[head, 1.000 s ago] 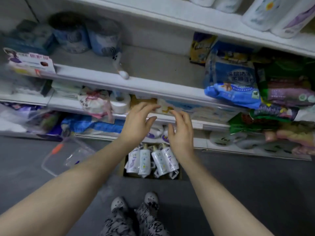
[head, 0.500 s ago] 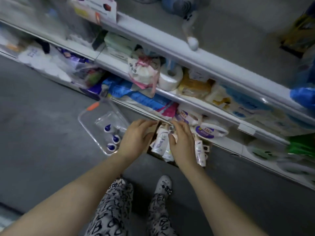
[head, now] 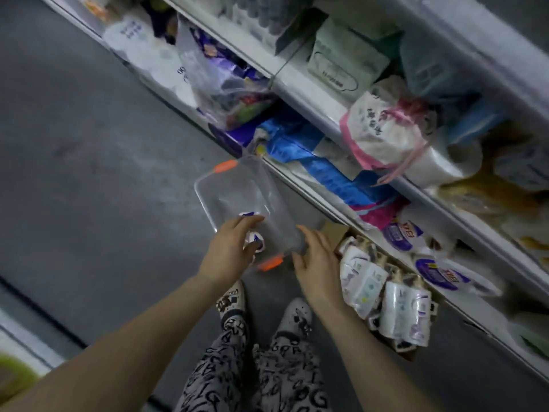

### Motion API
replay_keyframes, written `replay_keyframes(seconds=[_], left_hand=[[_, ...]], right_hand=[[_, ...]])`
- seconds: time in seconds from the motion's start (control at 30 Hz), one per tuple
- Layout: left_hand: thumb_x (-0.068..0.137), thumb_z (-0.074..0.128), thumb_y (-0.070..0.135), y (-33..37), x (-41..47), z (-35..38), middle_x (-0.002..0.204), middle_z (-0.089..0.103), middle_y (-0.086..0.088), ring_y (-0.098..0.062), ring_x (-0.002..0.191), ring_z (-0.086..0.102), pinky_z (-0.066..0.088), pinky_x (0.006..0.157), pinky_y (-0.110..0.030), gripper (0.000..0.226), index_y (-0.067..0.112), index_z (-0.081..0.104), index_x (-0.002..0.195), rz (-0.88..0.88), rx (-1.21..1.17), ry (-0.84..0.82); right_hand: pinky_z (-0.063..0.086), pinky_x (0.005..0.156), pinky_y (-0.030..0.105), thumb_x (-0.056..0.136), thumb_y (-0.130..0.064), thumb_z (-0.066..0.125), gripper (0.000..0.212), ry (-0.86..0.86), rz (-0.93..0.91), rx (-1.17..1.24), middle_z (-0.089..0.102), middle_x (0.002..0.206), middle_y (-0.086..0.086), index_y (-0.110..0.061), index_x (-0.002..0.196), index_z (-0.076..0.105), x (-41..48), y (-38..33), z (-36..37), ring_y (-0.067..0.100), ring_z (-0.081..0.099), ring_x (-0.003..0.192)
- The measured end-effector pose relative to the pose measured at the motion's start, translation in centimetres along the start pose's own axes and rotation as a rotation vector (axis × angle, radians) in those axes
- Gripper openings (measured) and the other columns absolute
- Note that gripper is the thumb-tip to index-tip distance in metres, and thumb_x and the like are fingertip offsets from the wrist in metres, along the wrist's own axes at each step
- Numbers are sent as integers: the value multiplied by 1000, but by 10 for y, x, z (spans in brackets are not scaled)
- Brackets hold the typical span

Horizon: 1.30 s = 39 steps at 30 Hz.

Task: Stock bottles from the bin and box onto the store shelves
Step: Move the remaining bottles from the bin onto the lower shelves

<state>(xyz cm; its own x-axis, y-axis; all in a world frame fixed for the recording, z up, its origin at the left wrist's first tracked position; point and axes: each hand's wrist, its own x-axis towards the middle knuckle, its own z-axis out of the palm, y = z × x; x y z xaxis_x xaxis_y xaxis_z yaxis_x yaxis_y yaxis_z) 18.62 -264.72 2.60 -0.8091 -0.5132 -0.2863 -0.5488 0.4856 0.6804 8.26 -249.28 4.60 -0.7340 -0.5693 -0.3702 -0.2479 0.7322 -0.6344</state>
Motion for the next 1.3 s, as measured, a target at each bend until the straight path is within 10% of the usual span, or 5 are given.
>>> replay_keyframes(seconds=[0.9,1.1,1.3], left_hand=[[88,68,10,-288,150,236,126,64,-8,-28,115,61,51,97,-45,69,28,35,146,-531,-267,-189],[92,67,26,-294,166,248,107,64,8,-7,96,59,39,70,-1,48,25,49,137,-524,-374,-70],[99,54,26,-309,206,240,133,57,-4,-21,120,54,36,90,-25,48,17,37,143,-435,-347,-89]], right_hand=[[40,108,37,94,-12,63,56,-484,103,-123,53,142,-3,-29,144,44,249,200,276,20,49,131],[47,105,46,90,-19,70,53,-496,87,74,60,134,-2,-28,138,52,271,213,308,19,57,123],[45,101,38,95,-34,62,58,-553,138,244,51,140,-7,-34,147,34,302,211,319,15,50,128]])
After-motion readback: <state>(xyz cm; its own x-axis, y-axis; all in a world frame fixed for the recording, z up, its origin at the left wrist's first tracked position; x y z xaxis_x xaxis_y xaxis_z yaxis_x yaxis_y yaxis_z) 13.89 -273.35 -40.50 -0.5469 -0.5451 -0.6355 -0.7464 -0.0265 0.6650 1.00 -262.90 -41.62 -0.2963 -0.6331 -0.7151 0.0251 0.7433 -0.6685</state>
